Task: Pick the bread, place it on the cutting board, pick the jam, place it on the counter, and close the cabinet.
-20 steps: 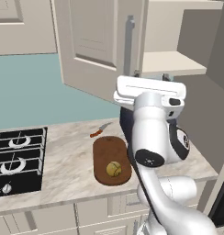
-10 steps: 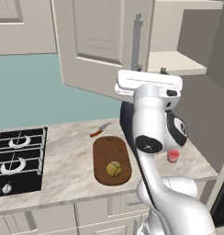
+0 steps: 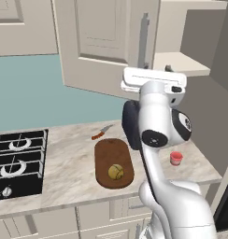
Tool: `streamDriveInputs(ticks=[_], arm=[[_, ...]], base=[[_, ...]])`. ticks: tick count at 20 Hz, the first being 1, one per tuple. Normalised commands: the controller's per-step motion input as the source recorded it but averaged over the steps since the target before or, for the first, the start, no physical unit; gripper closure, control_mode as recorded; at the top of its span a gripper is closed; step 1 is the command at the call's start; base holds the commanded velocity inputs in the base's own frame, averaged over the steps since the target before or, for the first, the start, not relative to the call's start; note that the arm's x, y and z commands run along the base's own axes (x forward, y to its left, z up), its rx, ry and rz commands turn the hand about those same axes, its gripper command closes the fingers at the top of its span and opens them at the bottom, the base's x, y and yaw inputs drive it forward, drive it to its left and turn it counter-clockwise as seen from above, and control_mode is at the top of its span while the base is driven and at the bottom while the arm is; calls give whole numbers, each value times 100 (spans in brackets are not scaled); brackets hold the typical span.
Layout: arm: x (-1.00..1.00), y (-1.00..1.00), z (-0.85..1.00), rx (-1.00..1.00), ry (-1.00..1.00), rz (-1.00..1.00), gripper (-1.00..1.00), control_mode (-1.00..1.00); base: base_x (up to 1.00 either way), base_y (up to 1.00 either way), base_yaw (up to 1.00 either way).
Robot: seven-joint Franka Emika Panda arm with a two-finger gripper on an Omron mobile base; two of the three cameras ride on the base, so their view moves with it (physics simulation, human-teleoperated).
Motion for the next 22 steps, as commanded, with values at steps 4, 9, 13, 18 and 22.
streamDriveInputs(ticks=[4,9,13,18,22], arm=[[45,-8,-11,0,-1,0,-100,-100],[46,-8,-9,0,0,0,-100,-100],[46,-9,-7,0,0,0,-100,-100],[44,-4,-2,0,0,0,-100,-100],[39,0,0,0,0,0,-100,-100]], base=[[0,0,0],[0,0,0],[0,0,0],[0,0,0],[0,0,0]])
